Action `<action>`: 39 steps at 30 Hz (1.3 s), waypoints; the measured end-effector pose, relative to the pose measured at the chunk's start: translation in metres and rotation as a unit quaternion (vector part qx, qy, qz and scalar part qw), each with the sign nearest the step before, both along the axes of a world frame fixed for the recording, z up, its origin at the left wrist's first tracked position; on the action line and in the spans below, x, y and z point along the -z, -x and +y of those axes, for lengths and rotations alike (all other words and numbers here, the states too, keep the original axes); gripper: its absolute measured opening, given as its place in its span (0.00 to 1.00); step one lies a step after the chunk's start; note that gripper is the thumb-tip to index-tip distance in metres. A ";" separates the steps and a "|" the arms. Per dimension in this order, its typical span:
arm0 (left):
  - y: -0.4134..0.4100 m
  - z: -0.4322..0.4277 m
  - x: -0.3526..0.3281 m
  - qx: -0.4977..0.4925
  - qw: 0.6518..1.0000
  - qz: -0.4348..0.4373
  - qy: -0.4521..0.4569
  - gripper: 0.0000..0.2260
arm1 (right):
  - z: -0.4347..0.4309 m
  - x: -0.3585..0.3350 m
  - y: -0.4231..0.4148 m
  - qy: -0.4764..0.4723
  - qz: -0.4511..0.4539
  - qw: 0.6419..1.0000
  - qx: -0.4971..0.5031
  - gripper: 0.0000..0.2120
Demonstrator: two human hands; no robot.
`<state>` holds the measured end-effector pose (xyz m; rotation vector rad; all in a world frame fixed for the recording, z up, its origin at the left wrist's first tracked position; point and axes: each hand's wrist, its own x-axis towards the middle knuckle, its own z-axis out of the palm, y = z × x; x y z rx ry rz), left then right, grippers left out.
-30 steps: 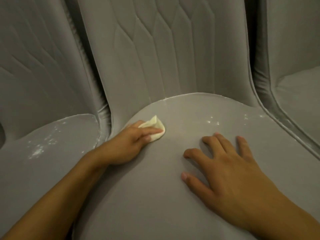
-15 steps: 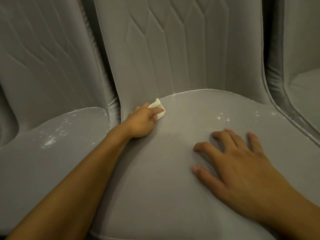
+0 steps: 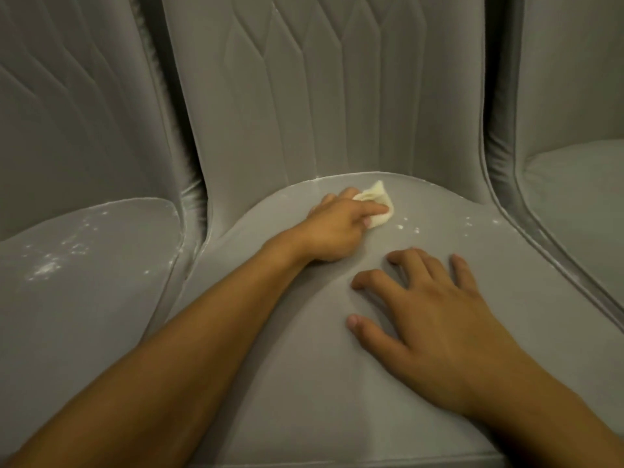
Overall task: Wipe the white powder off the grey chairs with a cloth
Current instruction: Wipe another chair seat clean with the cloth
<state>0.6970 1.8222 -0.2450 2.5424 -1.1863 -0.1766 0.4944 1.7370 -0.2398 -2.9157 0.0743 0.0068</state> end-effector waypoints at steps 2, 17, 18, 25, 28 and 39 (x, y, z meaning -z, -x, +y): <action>0.009 -0.007 -0.002 0.083 0.996 0.026 0.002 0.18 | -0.001 0.001 0.001 -0.001 -0.002 1.000 0.002 0.27; 0.007 -0.016 -0.003 0.048 0.999 0.015 0.003 0.18 | -0.019 -0.011 0.024 -0.007 0.006 1.000 -0.020 0.30; 0.010 -0.013 -0.004 0.060 0.998 0.019 0.001 0.18 | -0.023 -0.012 0.030 -0.004 0.014 0.999 -0.040 0.30; 0.037 -0.041 -0.007 0.175 0.985 0.009 -0.006 0.18 | -0.026 -0.003 0.038 0.021 0.016 0.996 -0.085 0.30; 0.016 -0.058 -0.009 0.108 0.993 -0.035 -0.032 0.20 | -0.027 -0.003 0.037 0.012 0.019 0.996 -0.085 0.30; 0.047 -0.074 -0.010 0.240 0.970 0.026 -0.007 0.17 | -0.025 -0.002 0.037 0.005 -0.005 0.996 -0.092 0.29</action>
